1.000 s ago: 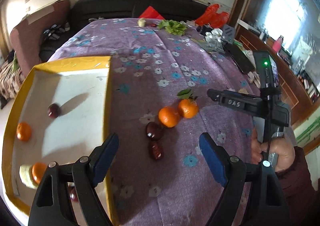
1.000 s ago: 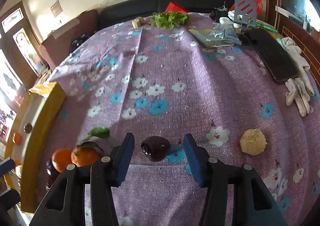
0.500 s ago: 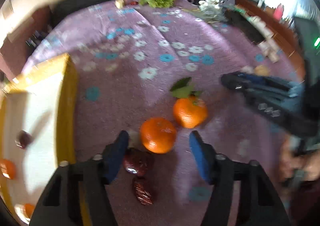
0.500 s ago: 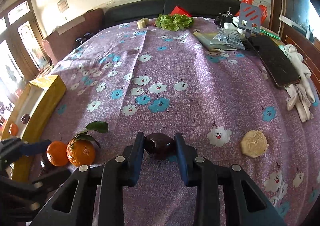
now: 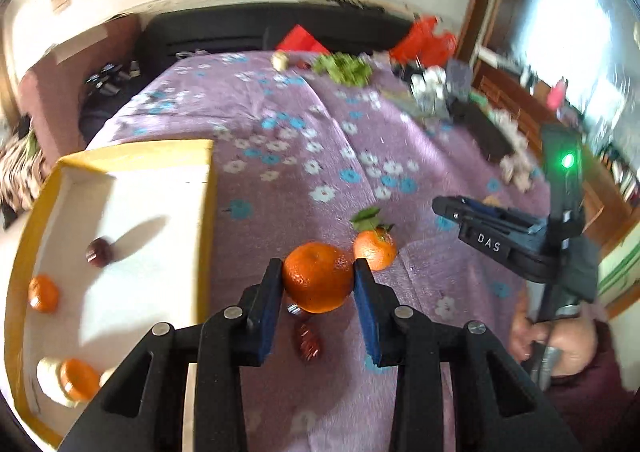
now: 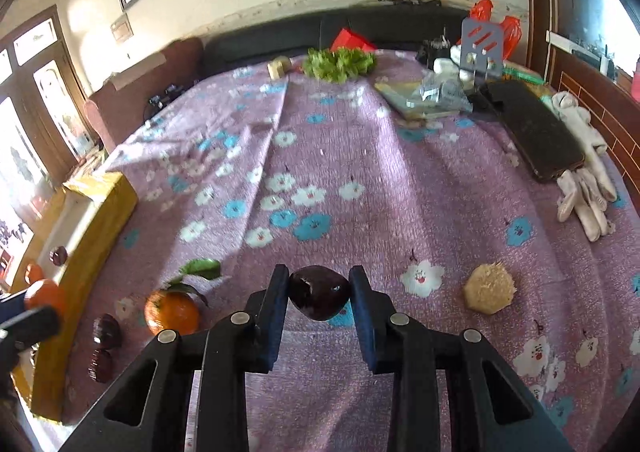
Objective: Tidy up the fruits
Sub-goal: 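Grasp a mandarin orange with the left tool, then carry the orange and plum into the tray and open both tools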
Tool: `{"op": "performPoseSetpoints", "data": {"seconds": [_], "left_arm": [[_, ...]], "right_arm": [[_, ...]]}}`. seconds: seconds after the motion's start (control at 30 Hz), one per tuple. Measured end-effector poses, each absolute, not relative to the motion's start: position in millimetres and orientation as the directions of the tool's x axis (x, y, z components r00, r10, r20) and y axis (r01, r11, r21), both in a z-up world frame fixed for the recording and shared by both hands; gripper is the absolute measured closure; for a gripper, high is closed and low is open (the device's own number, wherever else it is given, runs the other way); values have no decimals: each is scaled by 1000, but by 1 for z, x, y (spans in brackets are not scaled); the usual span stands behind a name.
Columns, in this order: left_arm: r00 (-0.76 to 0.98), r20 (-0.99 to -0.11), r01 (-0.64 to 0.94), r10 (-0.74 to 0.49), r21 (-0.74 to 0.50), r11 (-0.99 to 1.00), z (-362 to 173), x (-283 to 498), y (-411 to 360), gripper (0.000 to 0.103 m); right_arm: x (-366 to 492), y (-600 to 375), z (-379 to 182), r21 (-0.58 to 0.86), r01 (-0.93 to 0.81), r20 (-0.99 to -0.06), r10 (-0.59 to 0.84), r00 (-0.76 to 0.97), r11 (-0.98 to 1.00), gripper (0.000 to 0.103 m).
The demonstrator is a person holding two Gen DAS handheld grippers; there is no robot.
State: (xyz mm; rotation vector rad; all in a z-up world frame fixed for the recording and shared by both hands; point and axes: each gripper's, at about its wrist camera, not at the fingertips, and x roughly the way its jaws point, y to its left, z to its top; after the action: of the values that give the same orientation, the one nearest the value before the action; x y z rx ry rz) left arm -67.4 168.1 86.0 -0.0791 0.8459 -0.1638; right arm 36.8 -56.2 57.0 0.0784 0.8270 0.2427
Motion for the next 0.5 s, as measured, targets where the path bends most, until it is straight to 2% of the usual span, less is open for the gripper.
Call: {"op": "performPoseSetpoints", "data": {"seconds": [0.33, 0.5], "left_arm": [[719, -684, -35, -119, -206, 978, 106, -111, 233, 69], [727, -686, -121, -31, -172, 978, 107, -133, 267, 69]], "right_arm": [[27, -50, 67, 171, -204, -674, 265, 689, 964, 70], [18, -37, 75, 181, -242, -659, 300, 690, 953, 69]]}}
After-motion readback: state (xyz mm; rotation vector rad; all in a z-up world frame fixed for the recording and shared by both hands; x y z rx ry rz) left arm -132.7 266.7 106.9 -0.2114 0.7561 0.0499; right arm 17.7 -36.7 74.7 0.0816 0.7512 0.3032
